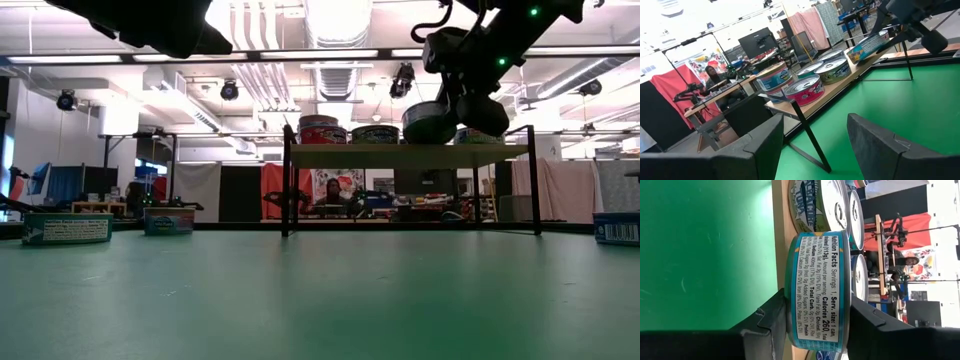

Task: Stack canned seafood by type on shelf
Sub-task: Put the yellow/blue tuna can on the shelf

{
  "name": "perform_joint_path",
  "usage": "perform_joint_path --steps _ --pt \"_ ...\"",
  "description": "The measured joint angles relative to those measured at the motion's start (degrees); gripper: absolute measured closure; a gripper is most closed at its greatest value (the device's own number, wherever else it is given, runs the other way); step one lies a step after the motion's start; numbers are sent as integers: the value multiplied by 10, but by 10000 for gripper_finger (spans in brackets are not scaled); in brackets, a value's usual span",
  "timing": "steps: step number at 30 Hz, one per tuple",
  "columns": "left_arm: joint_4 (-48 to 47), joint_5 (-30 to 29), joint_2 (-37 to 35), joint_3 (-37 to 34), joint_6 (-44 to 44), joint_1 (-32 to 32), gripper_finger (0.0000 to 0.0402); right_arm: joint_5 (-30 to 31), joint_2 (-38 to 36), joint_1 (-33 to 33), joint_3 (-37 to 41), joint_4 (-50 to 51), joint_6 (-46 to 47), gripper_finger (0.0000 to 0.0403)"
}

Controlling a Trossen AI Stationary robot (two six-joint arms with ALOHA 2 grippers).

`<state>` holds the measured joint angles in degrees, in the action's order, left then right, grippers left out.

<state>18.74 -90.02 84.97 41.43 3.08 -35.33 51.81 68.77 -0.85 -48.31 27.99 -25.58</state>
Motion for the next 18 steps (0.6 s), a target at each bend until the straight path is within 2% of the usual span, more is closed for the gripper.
perform_joint_path --steps 18 --pt "0 0 0 0 4 0 199 -14 0 35 0 -6 -19 266"
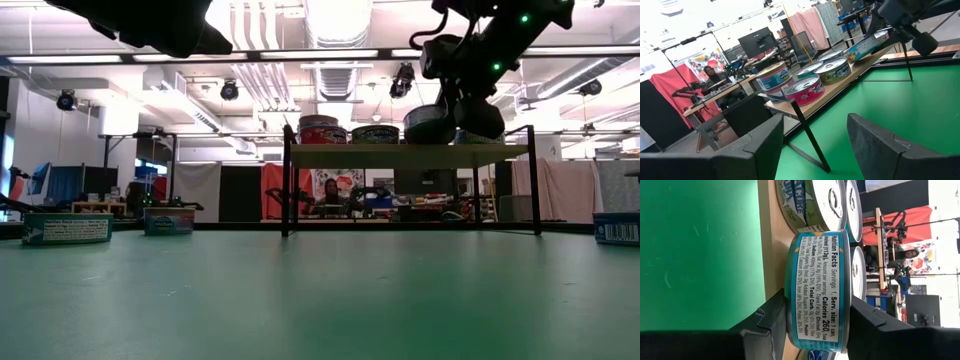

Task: Stack canned seafood by type on shelf
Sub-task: Put the yellow/blue tuna can on the shelf

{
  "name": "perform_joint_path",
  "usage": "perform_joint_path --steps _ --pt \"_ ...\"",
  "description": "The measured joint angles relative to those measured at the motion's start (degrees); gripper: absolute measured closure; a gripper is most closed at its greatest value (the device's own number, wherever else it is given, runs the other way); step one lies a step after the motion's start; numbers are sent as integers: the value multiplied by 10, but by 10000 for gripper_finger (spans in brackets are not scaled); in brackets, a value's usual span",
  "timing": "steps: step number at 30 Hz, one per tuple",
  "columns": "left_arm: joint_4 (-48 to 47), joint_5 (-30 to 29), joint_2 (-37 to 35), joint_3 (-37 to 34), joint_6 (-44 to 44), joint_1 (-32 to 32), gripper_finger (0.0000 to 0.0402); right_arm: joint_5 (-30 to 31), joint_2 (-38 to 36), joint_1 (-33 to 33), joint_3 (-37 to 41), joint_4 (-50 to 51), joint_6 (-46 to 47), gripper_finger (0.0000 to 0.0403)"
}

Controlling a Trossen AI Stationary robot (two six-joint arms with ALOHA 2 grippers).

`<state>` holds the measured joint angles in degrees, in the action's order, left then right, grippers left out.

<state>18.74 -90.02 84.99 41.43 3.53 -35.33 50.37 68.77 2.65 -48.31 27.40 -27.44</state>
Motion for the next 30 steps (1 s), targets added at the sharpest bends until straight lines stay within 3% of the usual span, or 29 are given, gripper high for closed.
perform_joint_path --steps 30 --pt "0 2 0 0 0 0 199 -14 0 27 0 -24 -33 266"
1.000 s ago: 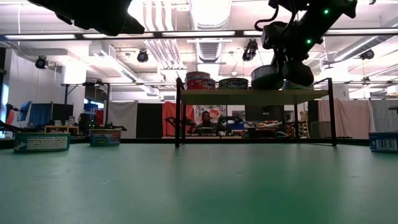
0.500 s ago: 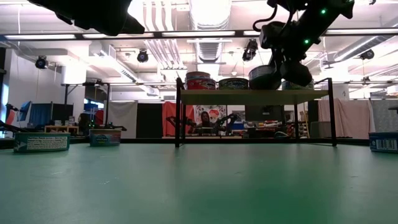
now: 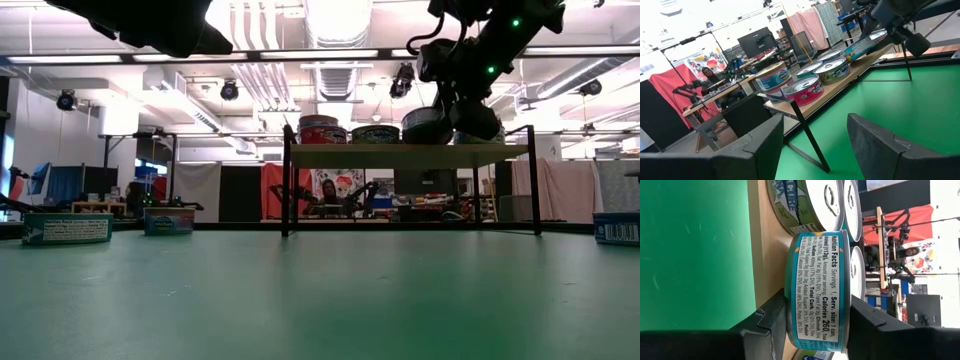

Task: Stack canned seafood by type on shelf
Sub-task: Put the yellow/blue tuna can on the shelf

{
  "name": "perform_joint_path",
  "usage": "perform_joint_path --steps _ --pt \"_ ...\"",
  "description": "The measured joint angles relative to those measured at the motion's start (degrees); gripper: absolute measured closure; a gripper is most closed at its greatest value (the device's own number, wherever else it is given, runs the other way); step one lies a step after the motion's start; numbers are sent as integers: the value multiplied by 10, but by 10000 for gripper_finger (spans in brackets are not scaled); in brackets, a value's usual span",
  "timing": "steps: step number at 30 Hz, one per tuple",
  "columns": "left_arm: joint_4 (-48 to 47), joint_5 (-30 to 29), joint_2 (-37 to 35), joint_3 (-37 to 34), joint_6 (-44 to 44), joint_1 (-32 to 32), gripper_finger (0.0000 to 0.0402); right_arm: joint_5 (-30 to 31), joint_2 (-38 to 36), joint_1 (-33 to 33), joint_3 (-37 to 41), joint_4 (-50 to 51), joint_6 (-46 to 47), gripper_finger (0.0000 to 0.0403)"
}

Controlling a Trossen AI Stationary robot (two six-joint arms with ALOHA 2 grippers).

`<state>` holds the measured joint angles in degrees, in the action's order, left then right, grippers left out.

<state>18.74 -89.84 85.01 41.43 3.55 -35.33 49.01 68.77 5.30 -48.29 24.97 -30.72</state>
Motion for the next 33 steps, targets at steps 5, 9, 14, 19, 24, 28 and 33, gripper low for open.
perform_joint_path --steps 5,9,14,19,24,28,33 --pt "0 0 0 0 0 0 199 0 0 0 0 0 -4 266" --pt "0 0 0 0 0 0 199 0 0 0 0 0 -5 266" --pt "0 0 0 0 0 0 199 0 0 0 0 0 -7 266" --pt "0 0 0 0 2 0 199 0 0 0 0 0 0 266" --pt "0 0 0 0 2 0 199 0 0 0 0 -1 6 256" --pt "0 0 0 0 2 0 199 -4 0 0 0 0 9 232" --pt "0 0 0 0 2 0 199 -6 0 0 0 0 26 203"
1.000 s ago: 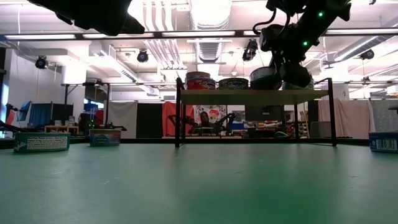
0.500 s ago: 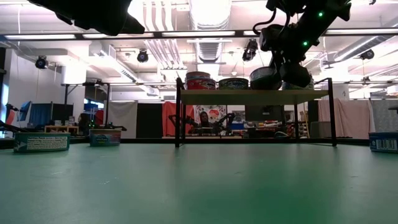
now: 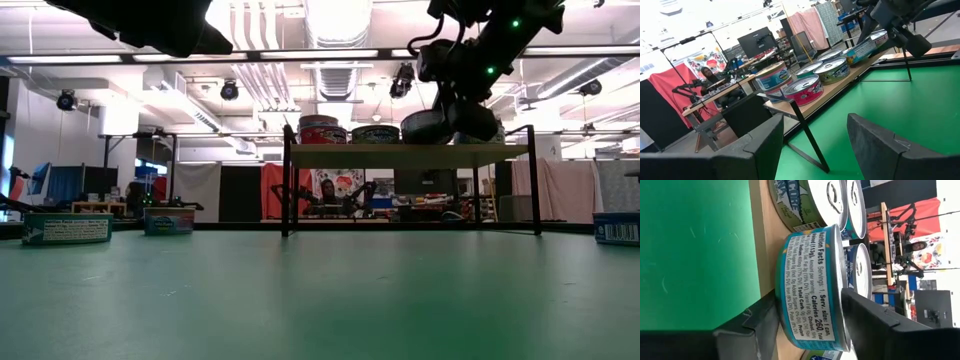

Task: Stack canned seafood by type on shelf
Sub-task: Put the yellow/blue tuna can on the shelf

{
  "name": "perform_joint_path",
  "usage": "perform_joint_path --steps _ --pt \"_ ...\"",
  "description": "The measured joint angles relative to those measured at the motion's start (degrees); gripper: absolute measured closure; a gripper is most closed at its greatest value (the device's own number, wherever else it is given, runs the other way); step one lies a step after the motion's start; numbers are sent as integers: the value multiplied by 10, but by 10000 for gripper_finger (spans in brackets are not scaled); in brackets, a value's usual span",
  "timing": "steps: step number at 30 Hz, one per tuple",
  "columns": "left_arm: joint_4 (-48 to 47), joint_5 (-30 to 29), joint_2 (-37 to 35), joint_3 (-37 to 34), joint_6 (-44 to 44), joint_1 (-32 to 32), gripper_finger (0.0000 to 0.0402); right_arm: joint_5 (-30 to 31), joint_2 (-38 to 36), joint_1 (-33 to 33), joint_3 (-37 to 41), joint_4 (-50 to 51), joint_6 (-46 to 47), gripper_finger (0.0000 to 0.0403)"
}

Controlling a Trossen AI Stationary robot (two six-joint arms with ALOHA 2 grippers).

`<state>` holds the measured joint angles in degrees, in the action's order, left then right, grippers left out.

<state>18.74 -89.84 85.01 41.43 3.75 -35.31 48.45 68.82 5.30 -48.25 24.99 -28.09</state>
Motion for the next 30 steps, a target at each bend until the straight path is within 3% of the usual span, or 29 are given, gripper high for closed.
perform_joint_path --steps 17,30 --pt "0 0 0 0 0 0 199 4 0 0 -14 7 66 108" --pt "0 8 0 0 1 0 199 -24 0 0 -40 86 145 77"
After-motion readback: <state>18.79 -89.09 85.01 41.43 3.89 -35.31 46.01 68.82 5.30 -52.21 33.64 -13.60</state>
